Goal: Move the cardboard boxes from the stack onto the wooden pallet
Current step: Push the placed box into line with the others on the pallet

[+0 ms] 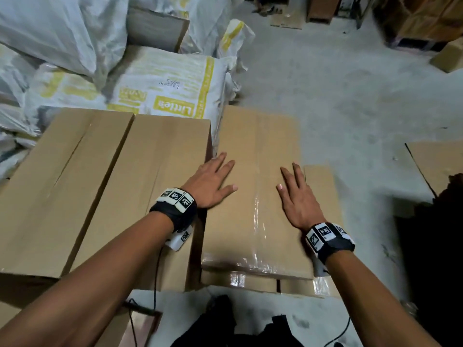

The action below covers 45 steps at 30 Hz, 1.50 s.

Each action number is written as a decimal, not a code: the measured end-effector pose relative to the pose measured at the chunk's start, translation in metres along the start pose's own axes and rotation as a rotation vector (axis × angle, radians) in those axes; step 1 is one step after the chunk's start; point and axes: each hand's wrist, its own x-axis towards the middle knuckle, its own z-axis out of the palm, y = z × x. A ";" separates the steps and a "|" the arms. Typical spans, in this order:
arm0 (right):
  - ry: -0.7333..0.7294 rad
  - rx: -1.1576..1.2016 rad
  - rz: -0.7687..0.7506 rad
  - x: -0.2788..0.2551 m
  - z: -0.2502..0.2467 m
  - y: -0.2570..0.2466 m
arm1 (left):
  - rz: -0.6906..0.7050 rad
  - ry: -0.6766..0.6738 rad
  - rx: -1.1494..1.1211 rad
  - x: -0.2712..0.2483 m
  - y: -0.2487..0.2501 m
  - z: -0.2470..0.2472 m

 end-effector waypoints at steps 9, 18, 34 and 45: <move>-0.072 0.204 -0.050 0.006 -0.031 0.028 | -0.020 0.078 -0.033 0.025 0.046 0.016; -0.100 0.343 -0.080 0.014 -0.043 0.056 | -0.087 0.231 -0.117 0.019 0.084 0.015; -0.040 0.371 -0.257 -0.073 -0.109 0.031 | -0.170 0.463 -0.115 -0.092 0.183 -0.015; -0.073 0.283 -0.411 -0.228 -0.137 0.034 | -0.378 0.502 -0.213 -0.241 0.289 0.062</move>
